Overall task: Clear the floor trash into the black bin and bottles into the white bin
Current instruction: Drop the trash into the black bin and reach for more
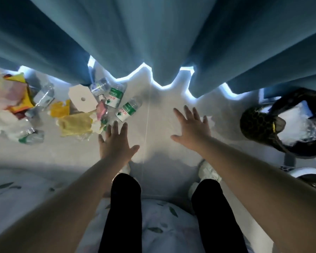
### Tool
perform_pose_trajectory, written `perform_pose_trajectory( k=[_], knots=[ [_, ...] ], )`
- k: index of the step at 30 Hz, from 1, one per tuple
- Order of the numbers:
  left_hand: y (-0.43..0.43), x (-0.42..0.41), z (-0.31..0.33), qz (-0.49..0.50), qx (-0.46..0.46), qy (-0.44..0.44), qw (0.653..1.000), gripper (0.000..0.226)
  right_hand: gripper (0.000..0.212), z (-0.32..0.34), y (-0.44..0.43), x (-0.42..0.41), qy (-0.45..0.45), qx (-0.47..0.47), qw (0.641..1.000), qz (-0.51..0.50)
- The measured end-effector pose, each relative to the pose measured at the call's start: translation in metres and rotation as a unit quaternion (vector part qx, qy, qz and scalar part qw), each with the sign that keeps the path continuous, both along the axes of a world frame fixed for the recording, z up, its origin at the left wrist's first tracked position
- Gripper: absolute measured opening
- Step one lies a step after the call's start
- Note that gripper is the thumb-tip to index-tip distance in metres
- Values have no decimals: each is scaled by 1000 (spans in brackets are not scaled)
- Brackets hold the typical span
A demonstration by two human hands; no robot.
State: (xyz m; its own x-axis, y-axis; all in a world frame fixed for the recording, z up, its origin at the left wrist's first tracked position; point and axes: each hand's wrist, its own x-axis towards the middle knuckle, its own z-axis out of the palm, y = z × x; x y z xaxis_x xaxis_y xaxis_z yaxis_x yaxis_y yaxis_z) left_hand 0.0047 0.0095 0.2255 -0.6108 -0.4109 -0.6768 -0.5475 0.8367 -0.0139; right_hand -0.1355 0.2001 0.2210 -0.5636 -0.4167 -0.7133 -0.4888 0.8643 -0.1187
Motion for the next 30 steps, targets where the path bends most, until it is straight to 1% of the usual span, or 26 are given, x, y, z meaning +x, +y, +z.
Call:
perform_pose_trajectory(
  k=[4, 7, 11, 15, 18, 20, 24, 26, 30],
  knots=[
    [-63, 48, 5, 59, -3, -11, 998, 87, 92, 6, -75, 29, -22, -5, 999, 44],
    [-108, 76, 10, 87, 5, -17, 996, 87, 92, 9, -127, 50, -45, -1, 998, 50],
    [-159, 102, 11, 77, 6, -9, 997, 87, 93, 5, -184, 74, -71, -1, 997, 4],
    [-195, 112, -7, 89, 3, -11, 996, 85, 90, -12, -223, 90, -102, -15, 992, -68],
    [-210, 117, -30, 124, 5, -8, 992, 84, 87, -34, -244, 95, -126, -23, 987, -95],
    [-217, 117, -49, 147, 8, -11, 989, 84, 81, -53, -259, 94, -132, -32, 985, -110],
    [-238, 114, -100, 239, 19, 9, 971, 80, 59, -103, -297, 89, -138, -71, 977, -149],
    [-252, 109, -129, 264, 18, 25, 964, 82, 52, -130, -314, 85, -125, -86, 974, -170],
    [-284, 97, -181, 263, -18, 55, 963, 84, 53, -180, -340, 82, -92, -100, 964, -229]
  ],
)
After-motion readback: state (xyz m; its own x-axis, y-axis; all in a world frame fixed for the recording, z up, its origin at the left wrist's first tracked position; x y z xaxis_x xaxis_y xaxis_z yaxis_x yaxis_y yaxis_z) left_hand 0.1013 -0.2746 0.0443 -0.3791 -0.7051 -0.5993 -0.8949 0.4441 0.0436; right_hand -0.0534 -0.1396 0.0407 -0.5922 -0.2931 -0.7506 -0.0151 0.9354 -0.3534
